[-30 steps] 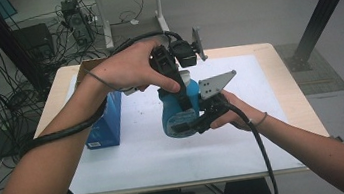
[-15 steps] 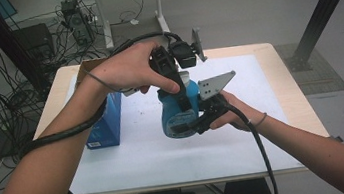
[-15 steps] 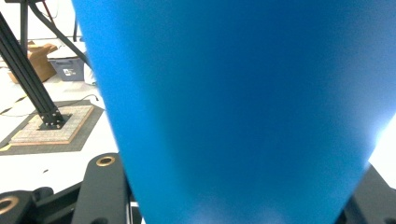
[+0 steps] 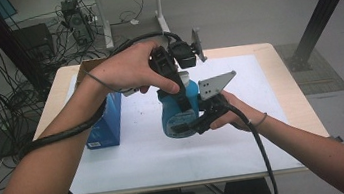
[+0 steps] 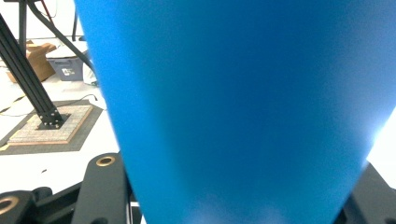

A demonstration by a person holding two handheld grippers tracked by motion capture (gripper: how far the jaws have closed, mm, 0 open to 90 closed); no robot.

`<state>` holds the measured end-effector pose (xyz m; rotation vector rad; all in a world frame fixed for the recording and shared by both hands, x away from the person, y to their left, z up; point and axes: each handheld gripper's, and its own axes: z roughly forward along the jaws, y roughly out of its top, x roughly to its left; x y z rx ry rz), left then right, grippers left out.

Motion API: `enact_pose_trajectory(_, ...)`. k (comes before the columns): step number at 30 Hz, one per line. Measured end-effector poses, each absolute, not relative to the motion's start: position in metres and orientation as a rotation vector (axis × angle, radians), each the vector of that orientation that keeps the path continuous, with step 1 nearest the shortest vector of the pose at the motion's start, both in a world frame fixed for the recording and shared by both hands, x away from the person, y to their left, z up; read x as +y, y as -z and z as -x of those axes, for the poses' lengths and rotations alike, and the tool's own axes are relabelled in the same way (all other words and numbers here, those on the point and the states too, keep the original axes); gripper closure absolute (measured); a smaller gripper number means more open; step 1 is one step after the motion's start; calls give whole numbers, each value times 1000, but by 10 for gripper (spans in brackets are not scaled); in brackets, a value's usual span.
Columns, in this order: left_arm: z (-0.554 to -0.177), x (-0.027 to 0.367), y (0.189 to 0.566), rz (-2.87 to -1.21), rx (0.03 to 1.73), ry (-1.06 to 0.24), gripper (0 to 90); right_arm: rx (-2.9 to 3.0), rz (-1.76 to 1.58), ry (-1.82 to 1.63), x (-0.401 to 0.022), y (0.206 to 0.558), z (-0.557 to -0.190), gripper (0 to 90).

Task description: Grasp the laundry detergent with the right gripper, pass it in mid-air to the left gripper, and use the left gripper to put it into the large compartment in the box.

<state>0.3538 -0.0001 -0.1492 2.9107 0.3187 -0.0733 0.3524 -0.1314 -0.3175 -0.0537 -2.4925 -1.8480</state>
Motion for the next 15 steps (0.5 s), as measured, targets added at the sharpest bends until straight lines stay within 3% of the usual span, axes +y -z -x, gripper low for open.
enact_pose_trajectory(15,-352,1,149,-2901,328,67,339,-2489,57,1847,-131,318,-351,406)
